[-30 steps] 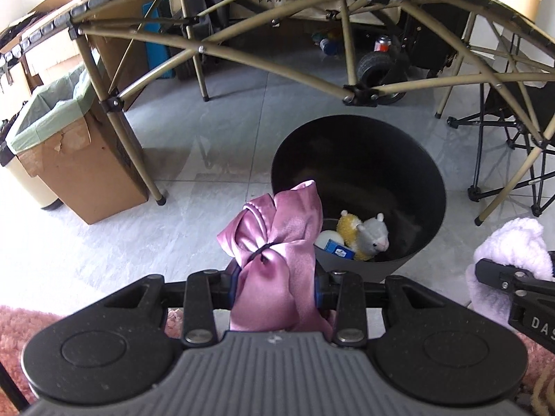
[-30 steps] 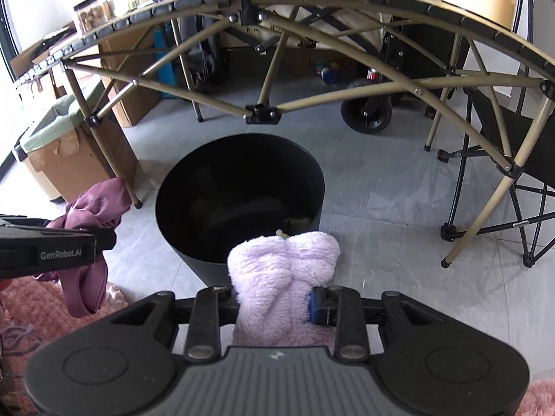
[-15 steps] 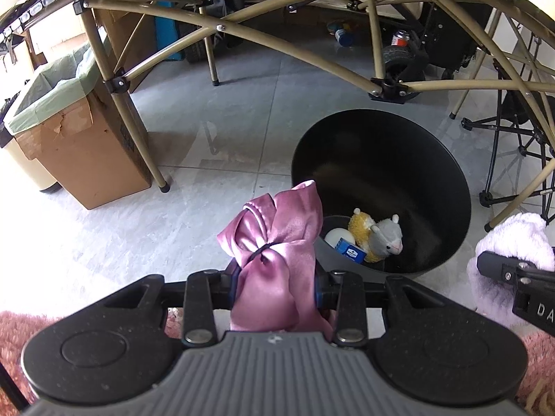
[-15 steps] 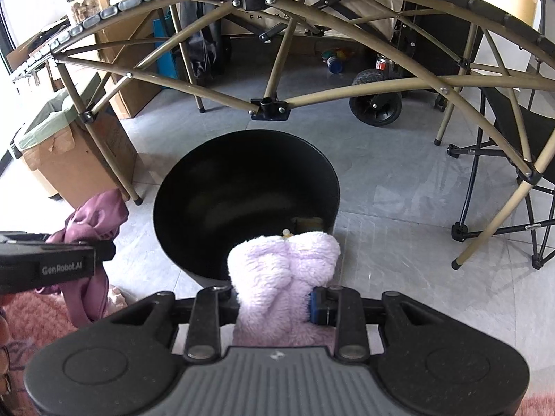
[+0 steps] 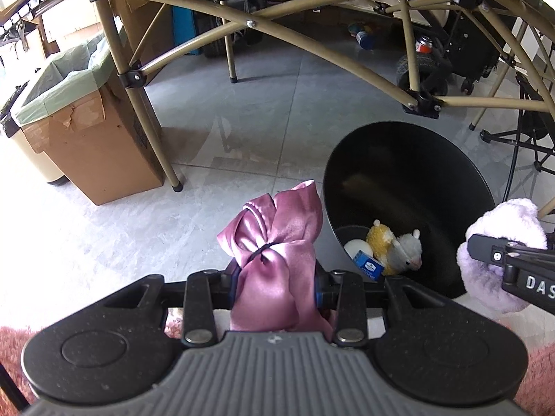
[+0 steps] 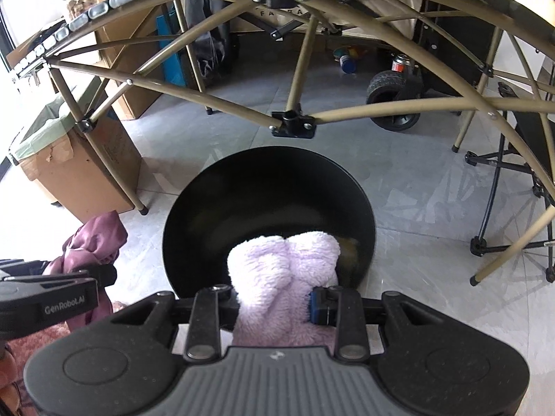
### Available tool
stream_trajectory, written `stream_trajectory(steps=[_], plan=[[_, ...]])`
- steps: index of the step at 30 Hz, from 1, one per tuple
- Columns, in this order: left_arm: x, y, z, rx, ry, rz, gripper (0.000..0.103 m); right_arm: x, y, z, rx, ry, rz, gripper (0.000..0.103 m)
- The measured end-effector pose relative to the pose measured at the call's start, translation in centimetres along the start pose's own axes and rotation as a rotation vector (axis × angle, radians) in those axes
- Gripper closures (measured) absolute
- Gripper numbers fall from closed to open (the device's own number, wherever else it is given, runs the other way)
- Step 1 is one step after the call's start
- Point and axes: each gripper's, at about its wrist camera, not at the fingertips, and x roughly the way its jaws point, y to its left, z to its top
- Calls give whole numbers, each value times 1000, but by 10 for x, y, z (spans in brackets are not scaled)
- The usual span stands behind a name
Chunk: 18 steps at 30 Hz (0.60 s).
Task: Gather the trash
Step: 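Carry the lilac towel and purple satin pouch down over the black bin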
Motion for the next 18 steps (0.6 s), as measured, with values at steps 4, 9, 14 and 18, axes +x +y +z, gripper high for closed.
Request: stream_trajectory(steps=[4,9,14,18], plan=[[2,3,5,-7,-6,3,66,10,8,11,-13,5,6,74],[7,6,14,-19,-10,6,66,27,16,25,-13,9,12,73],[15,5,28,-32,-29,23,66,43,21,37,-5,18,15,73],[24,5,34,-34,-17,28,66,55,24,40,-6,40,14,73]])
